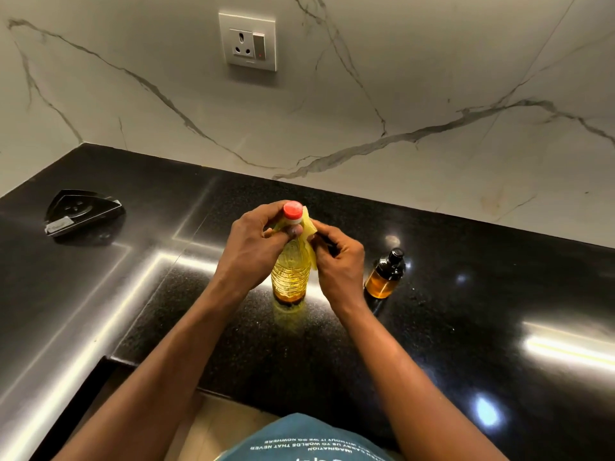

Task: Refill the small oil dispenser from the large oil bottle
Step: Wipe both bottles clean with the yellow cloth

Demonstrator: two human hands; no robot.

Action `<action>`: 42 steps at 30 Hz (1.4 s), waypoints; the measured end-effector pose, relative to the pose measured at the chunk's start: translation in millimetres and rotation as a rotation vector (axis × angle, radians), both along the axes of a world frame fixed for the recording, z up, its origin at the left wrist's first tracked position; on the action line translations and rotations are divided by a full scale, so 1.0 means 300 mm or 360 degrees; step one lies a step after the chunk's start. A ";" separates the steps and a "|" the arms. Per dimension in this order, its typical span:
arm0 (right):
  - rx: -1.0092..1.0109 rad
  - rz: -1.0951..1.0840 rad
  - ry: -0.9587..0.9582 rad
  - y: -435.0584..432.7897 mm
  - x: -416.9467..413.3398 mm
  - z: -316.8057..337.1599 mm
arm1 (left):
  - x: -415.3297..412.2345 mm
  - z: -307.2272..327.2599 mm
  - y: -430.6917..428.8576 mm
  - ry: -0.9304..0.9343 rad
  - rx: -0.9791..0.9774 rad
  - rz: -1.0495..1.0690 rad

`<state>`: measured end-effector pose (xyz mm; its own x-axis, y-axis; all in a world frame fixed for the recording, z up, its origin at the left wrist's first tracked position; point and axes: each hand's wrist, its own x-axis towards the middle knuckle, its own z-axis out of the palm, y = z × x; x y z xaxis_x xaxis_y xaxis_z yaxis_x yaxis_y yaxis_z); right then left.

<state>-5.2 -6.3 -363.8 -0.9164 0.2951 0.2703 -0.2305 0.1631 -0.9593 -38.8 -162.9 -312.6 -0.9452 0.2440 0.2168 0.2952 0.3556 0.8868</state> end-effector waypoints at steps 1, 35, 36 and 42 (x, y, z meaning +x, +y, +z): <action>0.0012 -0.0011 -0.0038 -0.004 0.006 -0.019 | -0.001 -0.001 -0.004 -0.0009 0.0004 0.0010; 0.0671 -0.0039 0.0087 0.014 -0.018 0.011 | -0.003 0.014 -0.018 -0.0023 -0.0197 -0.0101; 0.0710 -0.0005 0.0131 0.011 -0.028 0.028 | -0.005 0.014 -0.024 -0.0030 -0.0196 -0.0099; 0.0559 -0.0028 -0.0006 0.033 -0.011 -0.069 | -0.007 0.015 -0.029 -0.0060 -0.0192 -0.0116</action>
